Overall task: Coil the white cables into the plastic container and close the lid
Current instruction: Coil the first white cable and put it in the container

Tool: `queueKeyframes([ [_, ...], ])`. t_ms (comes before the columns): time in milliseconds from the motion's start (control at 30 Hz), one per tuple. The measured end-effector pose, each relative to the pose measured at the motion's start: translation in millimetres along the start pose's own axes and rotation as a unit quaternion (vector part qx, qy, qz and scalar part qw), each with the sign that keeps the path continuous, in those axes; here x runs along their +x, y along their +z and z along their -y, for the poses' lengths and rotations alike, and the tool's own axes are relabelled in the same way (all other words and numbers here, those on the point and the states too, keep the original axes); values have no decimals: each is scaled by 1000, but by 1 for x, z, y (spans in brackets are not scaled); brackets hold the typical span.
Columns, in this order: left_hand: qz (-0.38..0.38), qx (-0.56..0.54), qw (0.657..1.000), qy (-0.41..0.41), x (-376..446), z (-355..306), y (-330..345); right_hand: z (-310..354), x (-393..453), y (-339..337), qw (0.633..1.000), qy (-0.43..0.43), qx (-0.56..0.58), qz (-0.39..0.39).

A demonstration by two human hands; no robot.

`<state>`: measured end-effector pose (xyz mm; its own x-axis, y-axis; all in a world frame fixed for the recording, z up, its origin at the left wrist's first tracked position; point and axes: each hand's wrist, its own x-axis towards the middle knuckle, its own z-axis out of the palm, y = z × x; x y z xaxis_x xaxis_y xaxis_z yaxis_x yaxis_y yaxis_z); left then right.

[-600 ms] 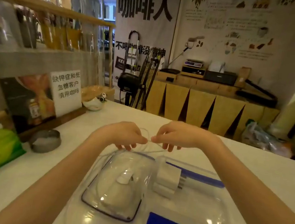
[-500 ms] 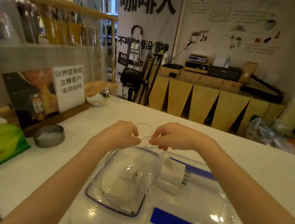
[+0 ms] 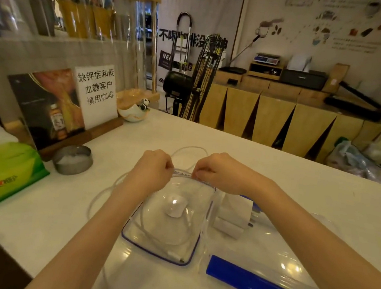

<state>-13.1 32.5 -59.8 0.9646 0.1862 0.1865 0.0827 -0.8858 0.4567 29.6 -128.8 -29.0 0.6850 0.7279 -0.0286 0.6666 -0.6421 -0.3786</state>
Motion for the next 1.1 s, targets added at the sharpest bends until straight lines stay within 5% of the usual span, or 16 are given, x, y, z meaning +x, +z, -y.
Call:
queueKeyframes([
  [167,-51,-273,961,-1,-3,-25,-30,3,-8,-8,985,23,165,-42],
  [400,34,-654,756,-4,2,-66,-58,22,-46,-23,935,-7,352,-42],
  [600,83,-797,597,-37,6,-96,-50,28,-60,-13,942,-33,260,-209],
  [667,88,-779,621,-18,6,-101,-46,28,-66,-16,924,-42,293,-242],
  [767,124,-667,735,19,2,-105,-42,24,-76,-29,870,-47,392,-297],
  [833,166,-610,774,42,0,-106,-42,19,-82,-40,828,-41,451,-331],
  [1000,284,-487,823,72,-3,-122,-44,2,-91,-59,735,-28,563,-377],
  [1100,288,-457,834,114,-4,-136,-39,-12,-92,-64,688,-19,608,-395],
])
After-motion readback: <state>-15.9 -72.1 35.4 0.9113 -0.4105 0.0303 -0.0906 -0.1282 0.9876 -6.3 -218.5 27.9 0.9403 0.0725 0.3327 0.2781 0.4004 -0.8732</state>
